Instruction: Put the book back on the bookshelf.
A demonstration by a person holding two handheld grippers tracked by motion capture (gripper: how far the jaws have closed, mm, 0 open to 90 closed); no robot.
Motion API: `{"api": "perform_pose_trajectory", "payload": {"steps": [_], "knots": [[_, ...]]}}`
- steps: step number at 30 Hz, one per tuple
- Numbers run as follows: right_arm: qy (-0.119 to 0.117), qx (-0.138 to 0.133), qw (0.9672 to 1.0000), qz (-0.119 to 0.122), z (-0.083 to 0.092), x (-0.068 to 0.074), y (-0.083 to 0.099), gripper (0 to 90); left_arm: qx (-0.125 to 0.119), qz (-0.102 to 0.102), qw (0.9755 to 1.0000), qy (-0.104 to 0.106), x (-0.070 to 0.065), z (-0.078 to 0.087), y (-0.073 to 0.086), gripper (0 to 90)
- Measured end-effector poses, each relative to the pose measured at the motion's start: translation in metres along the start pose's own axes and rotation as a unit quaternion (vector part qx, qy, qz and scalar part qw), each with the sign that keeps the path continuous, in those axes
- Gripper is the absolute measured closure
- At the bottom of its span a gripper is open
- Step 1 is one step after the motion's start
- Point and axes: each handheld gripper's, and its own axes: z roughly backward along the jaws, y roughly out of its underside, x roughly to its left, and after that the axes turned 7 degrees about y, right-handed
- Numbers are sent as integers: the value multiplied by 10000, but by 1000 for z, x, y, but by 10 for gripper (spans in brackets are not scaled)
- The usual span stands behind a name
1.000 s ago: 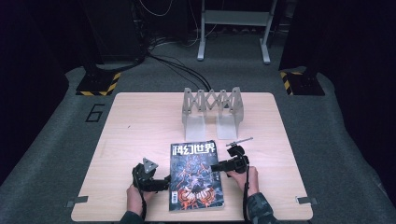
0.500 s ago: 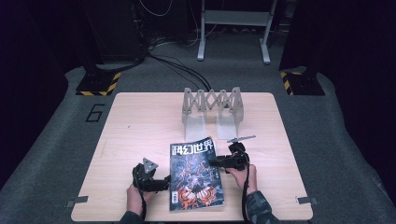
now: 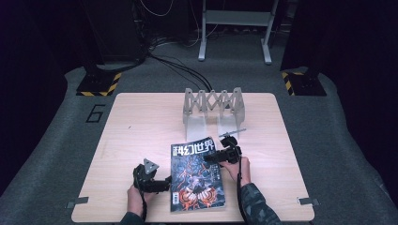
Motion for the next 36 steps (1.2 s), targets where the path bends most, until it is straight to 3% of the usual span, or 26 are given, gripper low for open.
{"api": "perform_pose_trajectory", "payload": {"steps": [2, 6, 11, 21, 27, 36], "knots": [[6, 11, 10000, 44, -4, 0, -2, 430, -23, 0, 10000, -11, 0, 0, 0, 59], [3, 92, 9999, -100, -9, -1, -3, 430, -37, -8, 10000, -18, 0, -1, 0, 59], [10, 69, 9999, -123, -10, -3, -6, 473, -51, 1, 10000, -21, 0, -1, 0, 59], [128, 91, 9999, -68, -9, -2, -12, 655, 9, -12, 10000, 3, 0, 0, 0, 58], [132, 89, 9998, -69, -6, -2, -12, 819, 5, -12, 10000, -1, 0, 0, 0, 58], [48, 74, 9999, -107, -6, -3, -11, 875, -10, 19, 10000, 0, 0, 0, 0, 58]]}}
